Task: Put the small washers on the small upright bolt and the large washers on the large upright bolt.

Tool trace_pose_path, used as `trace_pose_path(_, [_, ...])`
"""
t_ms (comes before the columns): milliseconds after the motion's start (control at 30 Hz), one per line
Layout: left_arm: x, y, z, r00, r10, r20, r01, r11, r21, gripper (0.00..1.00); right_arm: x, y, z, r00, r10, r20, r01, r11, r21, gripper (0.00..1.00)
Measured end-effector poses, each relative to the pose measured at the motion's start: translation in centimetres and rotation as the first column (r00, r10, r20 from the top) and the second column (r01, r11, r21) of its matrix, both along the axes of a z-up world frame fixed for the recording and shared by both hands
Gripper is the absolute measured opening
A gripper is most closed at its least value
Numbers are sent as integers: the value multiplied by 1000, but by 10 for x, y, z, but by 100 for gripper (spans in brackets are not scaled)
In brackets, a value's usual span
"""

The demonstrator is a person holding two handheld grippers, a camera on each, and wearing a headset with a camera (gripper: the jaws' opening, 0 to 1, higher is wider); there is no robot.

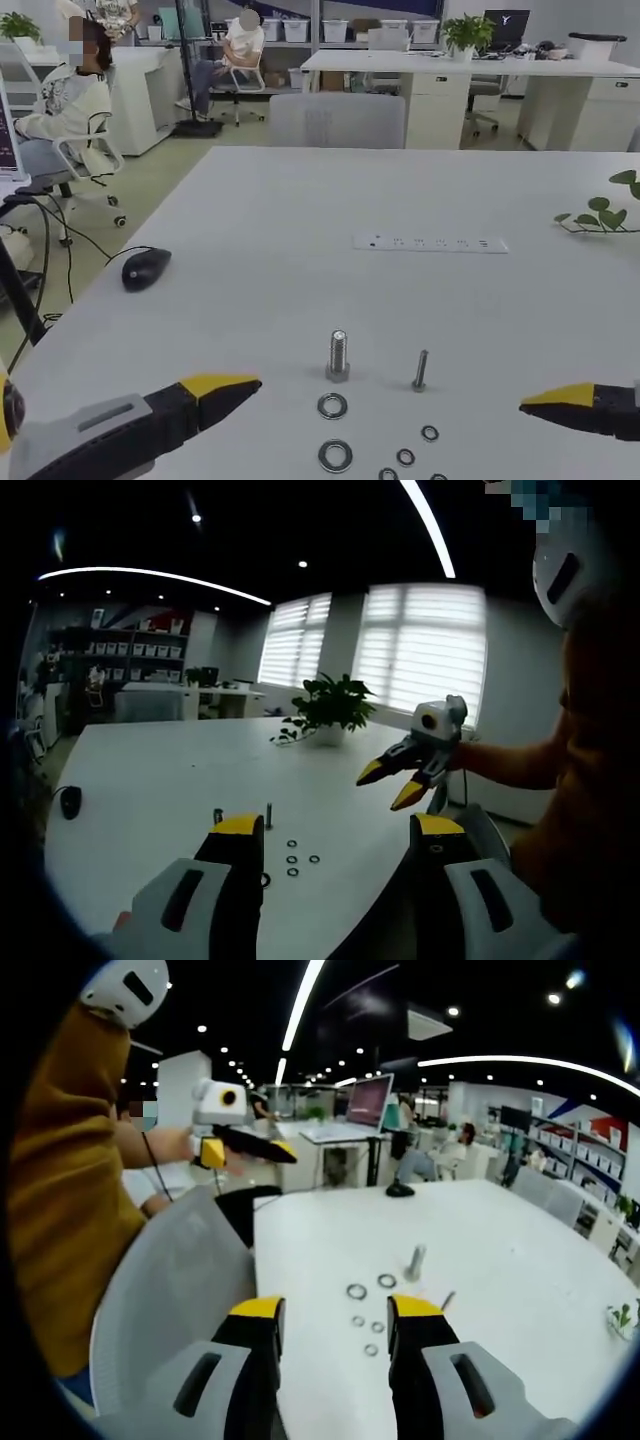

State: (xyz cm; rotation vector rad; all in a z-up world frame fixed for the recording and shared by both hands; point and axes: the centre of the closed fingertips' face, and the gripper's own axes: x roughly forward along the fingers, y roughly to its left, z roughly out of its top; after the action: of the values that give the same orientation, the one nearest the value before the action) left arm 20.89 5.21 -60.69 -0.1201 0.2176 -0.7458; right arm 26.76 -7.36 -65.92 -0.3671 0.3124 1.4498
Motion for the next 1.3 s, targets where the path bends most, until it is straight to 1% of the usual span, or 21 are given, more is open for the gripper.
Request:
trace_pose_path(167, [0, 2, -2, 1000, 9, -4, -9, 1000, -11, 58, 6, 4, -6, 1000, 18, 1, -18, 999, -31, 42])
trace_pose_path(300, [0, 5, -6, 1000, 21, -9, -21, 1000, -13, 58, 8, 10, -12, 999, 49, -12, -50, 997, -60, 41])
trace_pose_path(400, [0, 8, -9, 999, 32, -14, -32, 999, -14, 58, 11, 13, -19, 998, 64, -12, -65, 993, -94, 40])
trace_pose_path(500, [1, 10, -9, 999, 40, -14, -40, 999, -16, 58, 15, 18, -26, 996, 86, -20, -88, 988, -129, 40])
trace_pose_path(533, [1, 11, -9, 999, 43, -14, -43, 999, -16, 58, 16, 19, -28, 995, 94, -19, -95, 985, -142, 39])
trace_pose_path(567, [1, 12, -10, 999, 47, -14, -47, 999, -16, 58, 16, 20, -33, 994, 108, -20, -110, 980, -165, 39])
trace_pose_path(633, [2, 14, -9, 998, 55, -11, -55, 998, -21, 58, 16, 22, -39, 991, 132, -36, -137, 971, -196, 39])
trace_pose_path(667, [2, 14, -9, 998, 58, -10, -58, 998, -23, 58, 15, 24, -41, 988, 145, -46, -151, 969, -198, 39])
trace_pose_path(733, [2, 15, -9, 998, 63, -9, -63, 998, -27, 58, 16, 27, -45, 986, 159, -49, -166, 964, -209, 39])
trace_pose_path(833, [3, 16, -10, 998, 67, -13, -67, 997, -24, 58, 19, 29, -54, 982, 182, -48, -188, 950, -249, 39])
trace_pose_path(867, [3, 17, -10, 998, 68, -12, -69, 997, -26, 58, 21, 29, -58, 981, 192, -43, -196, 943, -270, 39])
trace_pose_path(900, [3, 17, -10, 997, 70, -12, -70, 997, -27, 58, 22, 29, -60, 979, 201, -41, -205, 939, -278, 38])
trace_pose_path(967, [4, 18, -10, 997, 74, -12, -74, 997, -30, 58, 23, 32, -61, 976, 209, -54, -216, 936, -279, 35])
trace_pose_path(1033, [5, 19, -10, 997, 77, -12, -77, 997, -29, 58, 27, 32, -67, 974, 222, -41, -224, 923, -312, 33])
trace_pose_path(1067, [5, 19, -10, 997, 78, -13, -78, 996, -31, 58, 29, 31, -73, 971, 235, -35, -233, 909, -346, 33])
trace_pose_path(1100, [5, 19, -11, 997, 78, -13, -78, 996, -32, 58, 29, 30, -77, 971, 235, -39, -232, 900, -368, 33])
trace_pose_path(1133, [6, 20, -11, 997, 80, -14, -80, 996, -33, 58, 30, 32, -79, 969, 245, -34, -239, 895, -377, 33])
trace_pose_path(1200, [6, 20, -12, 996, 83, -16, -83, 996, -34, 58, 32, 32, -87, 965, 258, -40, -251, 876, -412, 33])
trace_pose_path(1233, [6, 21, -12, 996, 84, -16, -84, 996, -34, 58, 34, 31, -92, 963, 266, -43, -257, 862, -437, 33])
trace_pose_path(1267, [6, 21, -13, 996, 84, -16, -85, 996, -33, 58, 35, 31, -96, 962, 269, -42, -259, 853, -453, 32])
trace_pose_path(1300, [6, 21, -13, 996, 86, -18, -87, 996, -32, 58, 34, 30, -101, 957, 287, -48, -274, 836, -476, 32])
